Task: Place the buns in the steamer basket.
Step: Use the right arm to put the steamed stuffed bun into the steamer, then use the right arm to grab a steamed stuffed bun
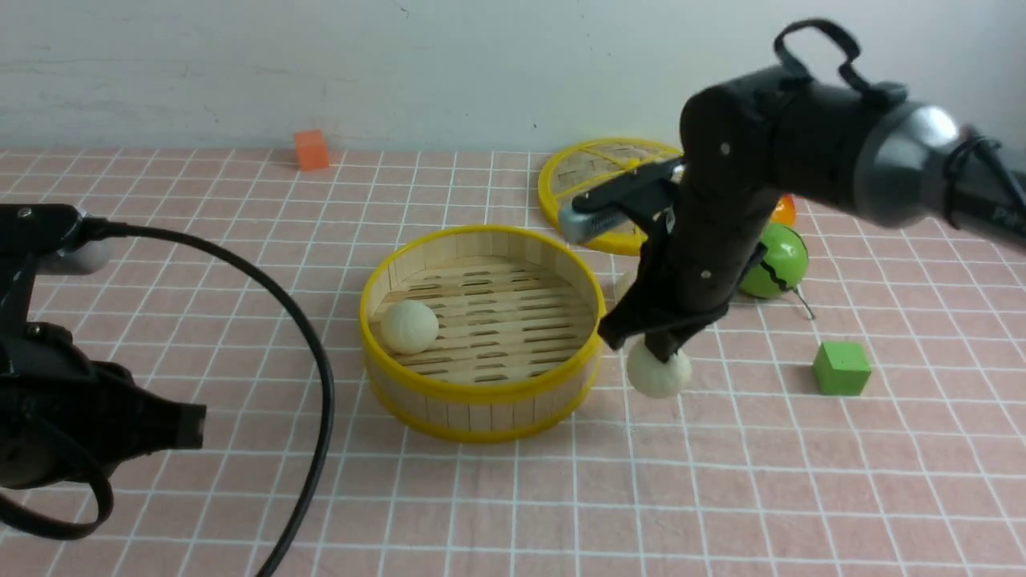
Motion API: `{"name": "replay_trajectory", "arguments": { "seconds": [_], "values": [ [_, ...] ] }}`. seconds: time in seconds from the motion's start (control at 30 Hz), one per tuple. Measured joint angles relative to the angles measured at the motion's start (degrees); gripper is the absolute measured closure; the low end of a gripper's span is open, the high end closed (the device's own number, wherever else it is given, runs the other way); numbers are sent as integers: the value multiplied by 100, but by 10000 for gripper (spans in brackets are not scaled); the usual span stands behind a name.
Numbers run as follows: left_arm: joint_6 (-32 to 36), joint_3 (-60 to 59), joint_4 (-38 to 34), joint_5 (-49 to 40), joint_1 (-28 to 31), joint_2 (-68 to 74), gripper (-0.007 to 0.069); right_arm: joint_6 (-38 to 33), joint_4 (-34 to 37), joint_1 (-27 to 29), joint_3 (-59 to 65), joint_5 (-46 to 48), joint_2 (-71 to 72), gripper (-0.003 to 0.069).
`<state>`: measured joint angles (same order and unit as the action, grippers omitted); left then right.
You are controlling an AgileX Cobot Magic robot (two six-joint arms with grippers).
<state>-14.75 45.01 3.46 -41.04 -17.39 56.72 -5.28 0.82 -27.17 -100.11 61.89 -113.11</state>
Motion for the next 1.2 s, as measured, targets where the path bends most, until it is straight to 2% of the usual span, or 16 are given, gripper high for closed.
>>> {"name": "replay_trajectory", "arguments": {
  "seconds": [0.17,0.43,0.63,0.77,0.8,0.83,0.87,1.03,1.13,1.17,1.2],
  "values": [
    [-59,0,0,84,0,0,638,-241,243,-36,-542,-60,160,659],
    [-149,0,-15,200,0,0,638,-763,1239,-472,-819,-1498,-503,659],
    [-149,0,-172,206,0,0,638,-770,1254,-495,-819,-1904,-1128,655],
    [-155,0,-179,208,0,0,638,-771,1254,-495,-819,-1918,-1390,624],
    [-155,0,-179,208,0,0,638,-776,1254,-495,-819,-1953,-1452,577],
    [-155,0,-179,208,0,0,638,-776,1254,-495,-819,-1958,-1452,570],
    [-160,0,-179,208,0,0,638,-776,1236,-495,-824,-1985,-1456,510],
    [-160,0,-179,208,0,0,638,-781,1158,-495,-860,-1977,-1350,307],
    [-160,0,-179,208,0,0,638,-781,854,-489,-1044,-1876,-1199,221],
    [-160,0,-179,208,0,0,638,-781,790,-481,-1085,-1869,-1188,216],
    [-165,0,-179,208,0,0,638,-718,515,-402,-1270,-1778,-1080,185]
  ]
}}
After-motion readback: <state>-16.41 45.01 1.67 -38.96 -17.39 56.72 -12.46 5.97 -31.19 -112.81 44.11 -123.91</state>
